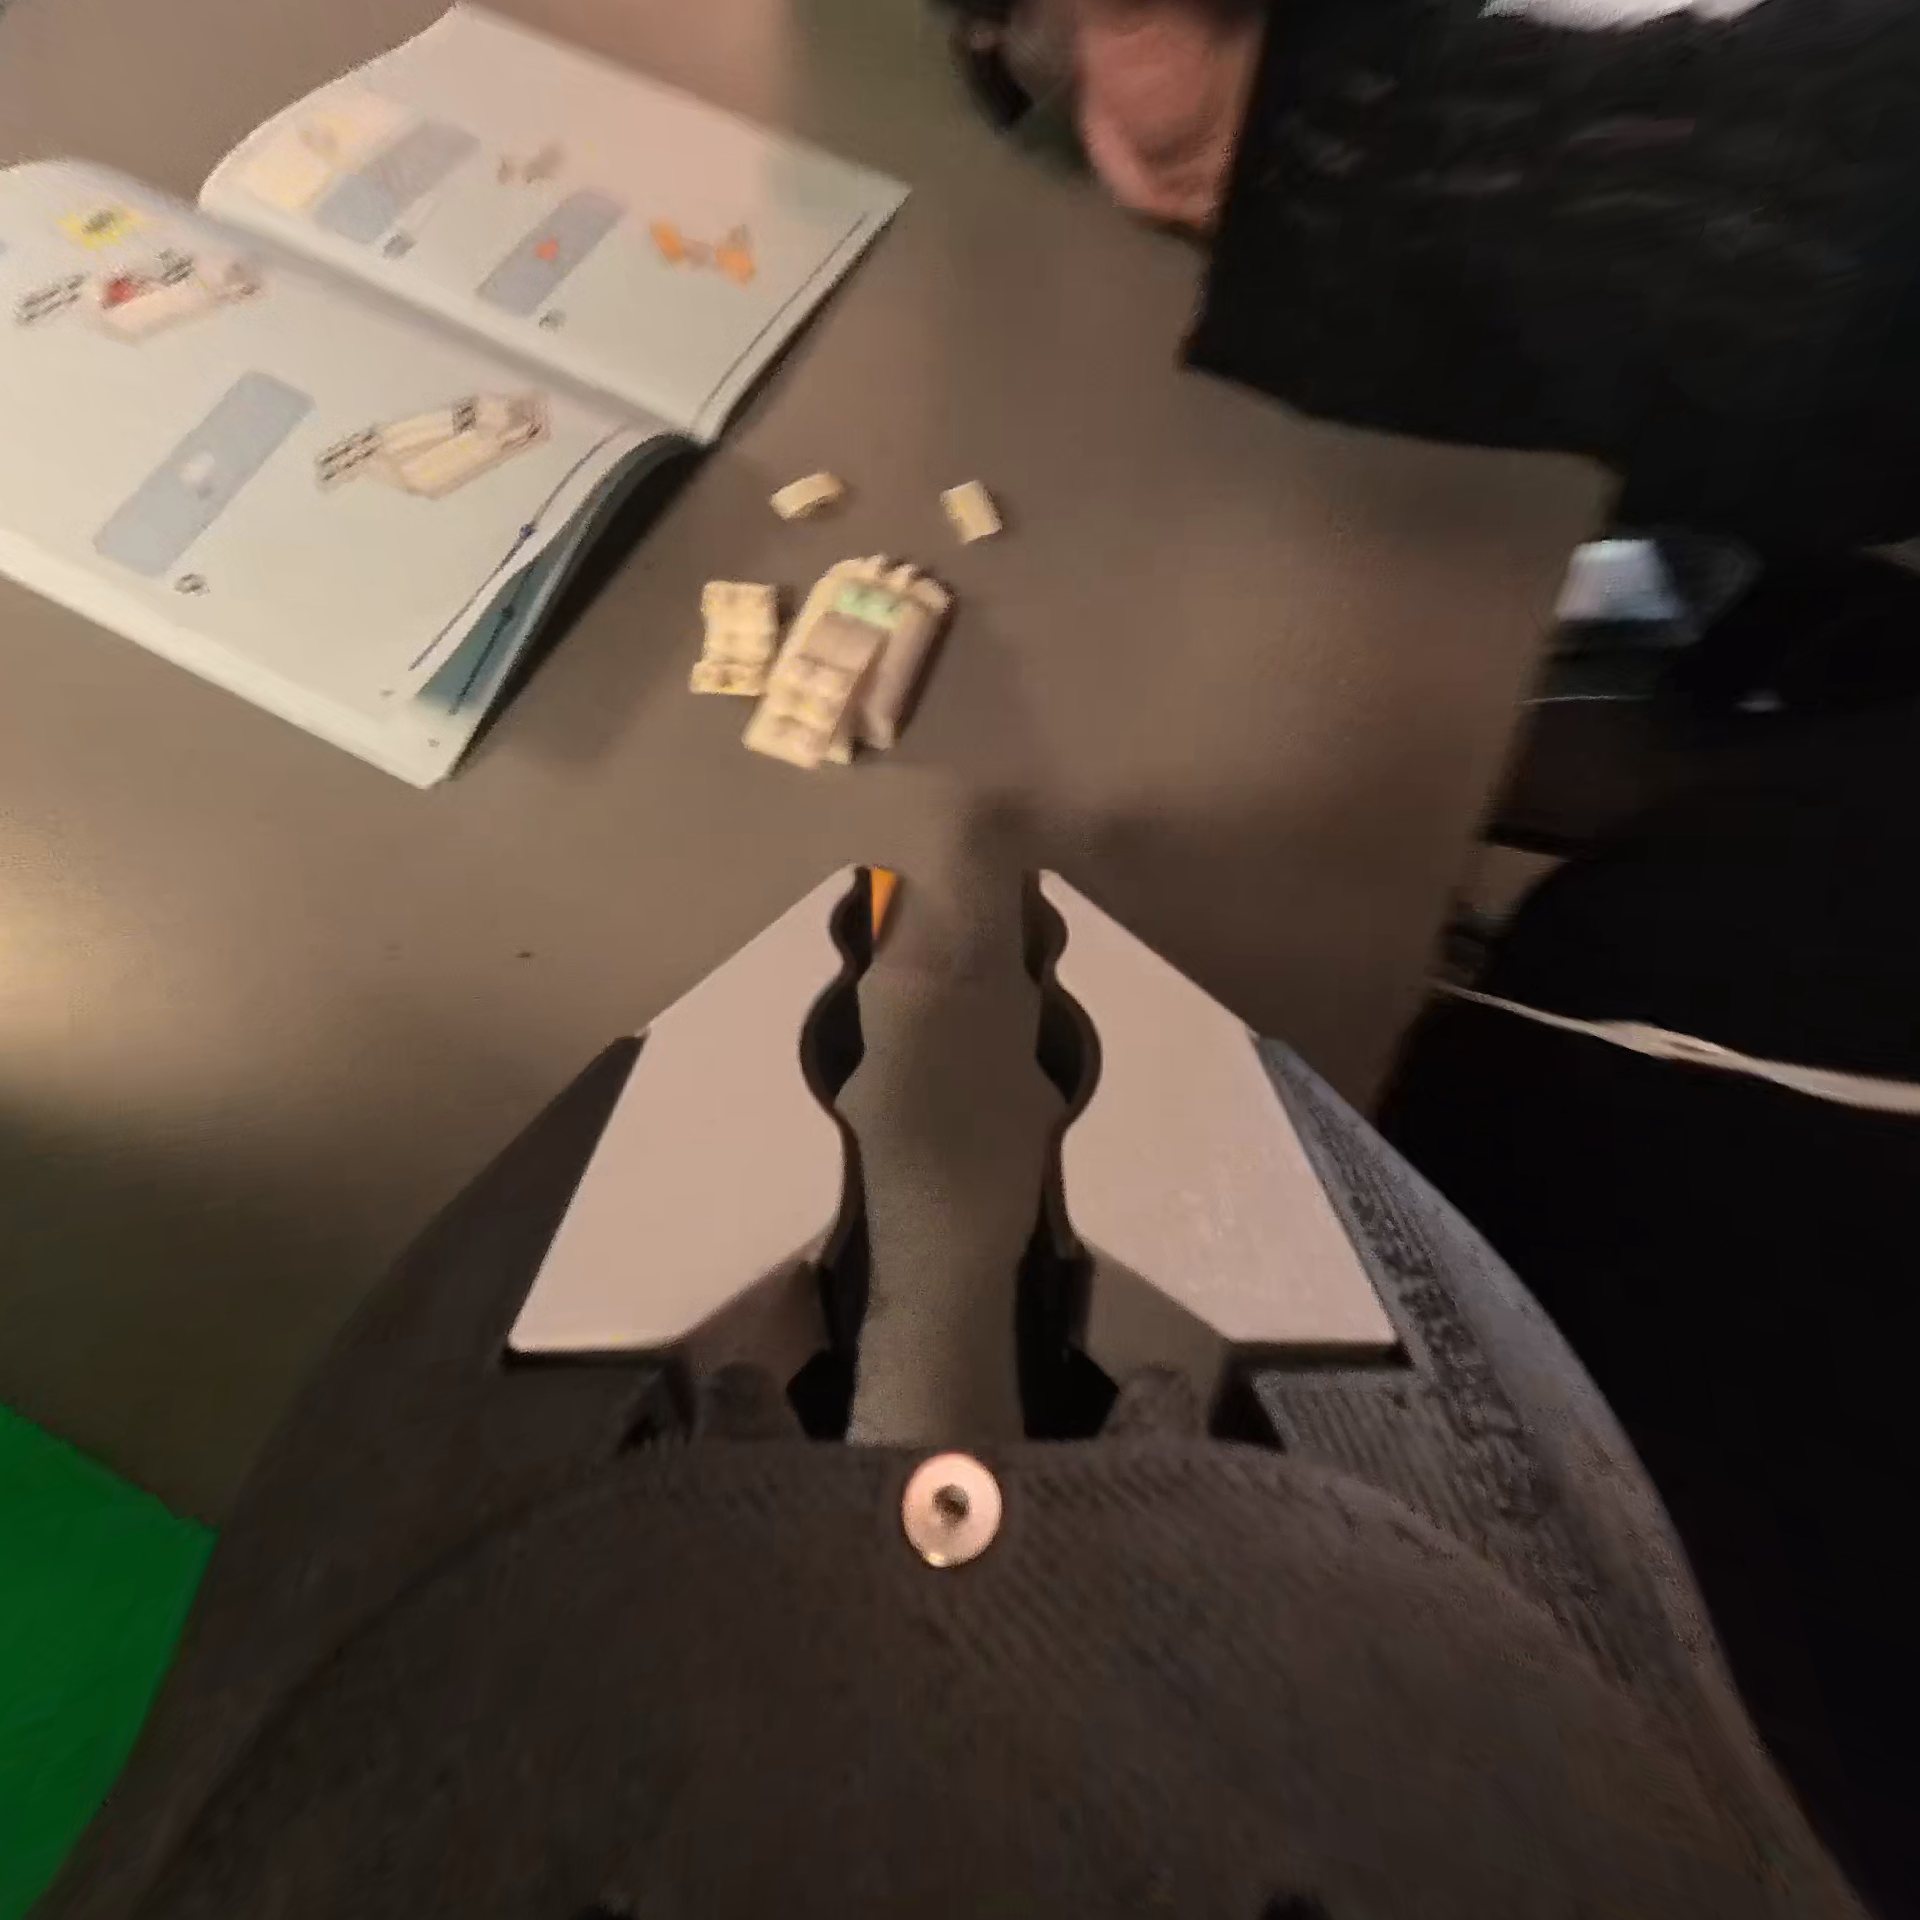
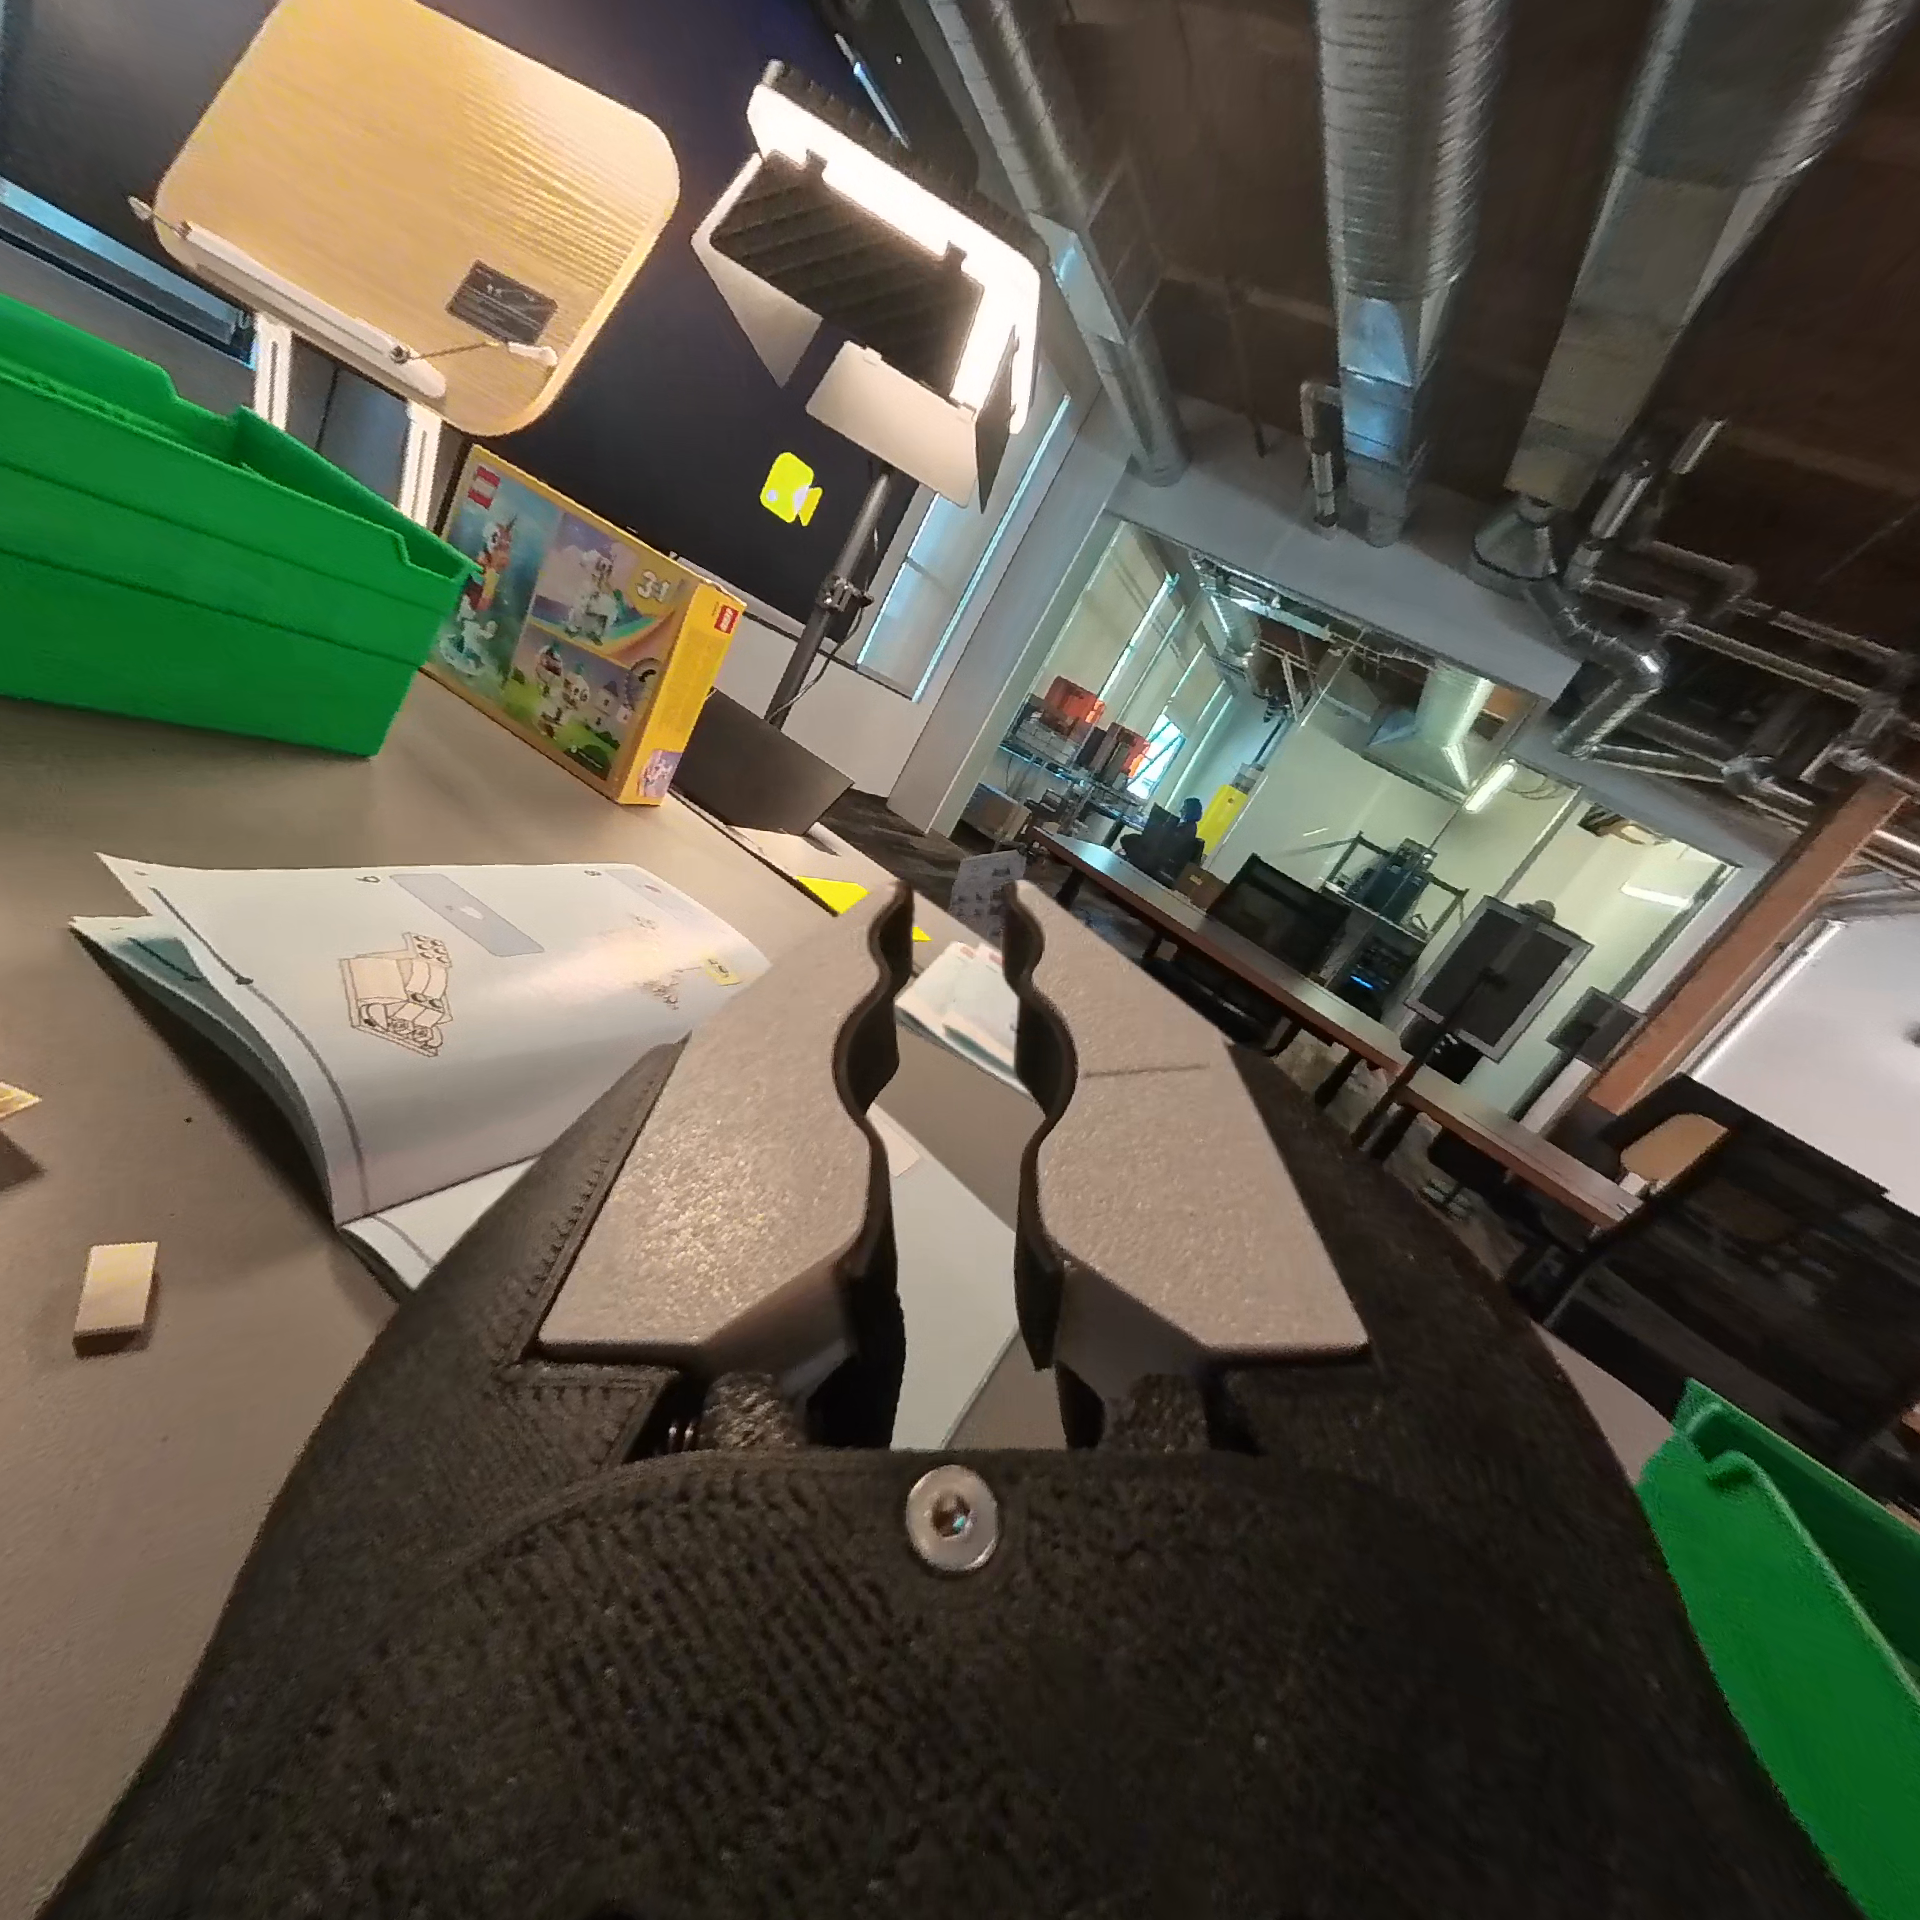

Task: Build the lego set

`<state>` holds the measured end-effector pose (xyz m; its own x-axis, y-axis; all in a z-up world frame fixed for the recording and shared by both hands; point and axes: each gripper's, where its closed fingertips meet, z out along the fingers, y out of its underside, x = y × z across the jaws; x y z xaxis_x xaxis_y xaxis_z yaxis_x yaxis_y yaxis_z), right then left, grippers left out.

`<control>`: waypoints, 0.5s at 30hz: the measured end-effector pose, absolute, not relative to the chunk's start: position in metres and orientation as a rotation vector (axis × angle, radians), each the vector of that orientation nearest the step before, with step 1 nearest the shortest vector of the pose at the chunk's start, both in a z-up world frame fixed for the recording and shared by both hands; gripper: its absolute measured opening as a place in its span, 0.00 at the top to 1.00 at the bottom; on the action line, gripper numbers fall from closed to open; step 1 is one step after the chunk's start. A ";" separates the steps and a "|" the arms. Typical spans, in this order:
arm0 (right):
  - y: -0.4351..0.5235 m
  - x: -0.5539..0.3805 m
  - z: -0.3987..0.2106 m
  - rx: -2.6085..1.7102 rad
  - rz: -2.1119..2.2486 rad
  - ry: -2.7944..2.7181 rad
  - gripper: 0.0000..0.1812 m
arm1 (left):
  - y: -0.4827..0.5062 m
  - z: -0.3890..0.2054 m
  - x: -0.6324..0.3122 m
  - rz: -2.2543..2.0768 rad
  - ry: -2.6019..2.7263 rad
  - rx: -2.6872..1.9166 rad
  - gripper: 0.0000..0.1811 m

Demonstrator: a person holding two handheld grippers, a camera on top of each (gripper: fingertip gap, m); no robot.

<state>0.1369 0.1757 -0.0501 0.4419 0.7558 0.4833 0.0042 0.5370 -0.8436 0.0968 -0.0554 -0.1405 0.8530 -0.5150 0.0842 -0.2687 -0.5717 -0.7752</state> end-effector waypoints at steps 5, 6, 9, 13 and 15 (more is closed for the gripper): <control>0.178 0.141 -0.048 -0.889 0.513 -1.007 0.92 | -0.104 -0.104 0.084 -0.484 0.546 -2.076 0.85; 0.179 0.141 -0.049 -0.890 0.503 -1.007 0.92 | -0.111 -0.099 0.072 -0.436 0.518 -2.065 0.85; 0.184 0.141 -0.051 -0.904 0.470 -1.001 0.92 | -0.126 -0.081 0.024 -0.241 0.420 -2.037 0.85; 0.192 0.142 -0.053 -0.922 0.416 -0.983 0.93 | -0.140 -0.062 -0.058 0.068 0.247 -2.037 0.86; 0.196 0.141 -0.055 -0.933 0.388 -0.983 0.93 | -0.141 -0.060 -0.093 0.152 0.171 -2.072 0.86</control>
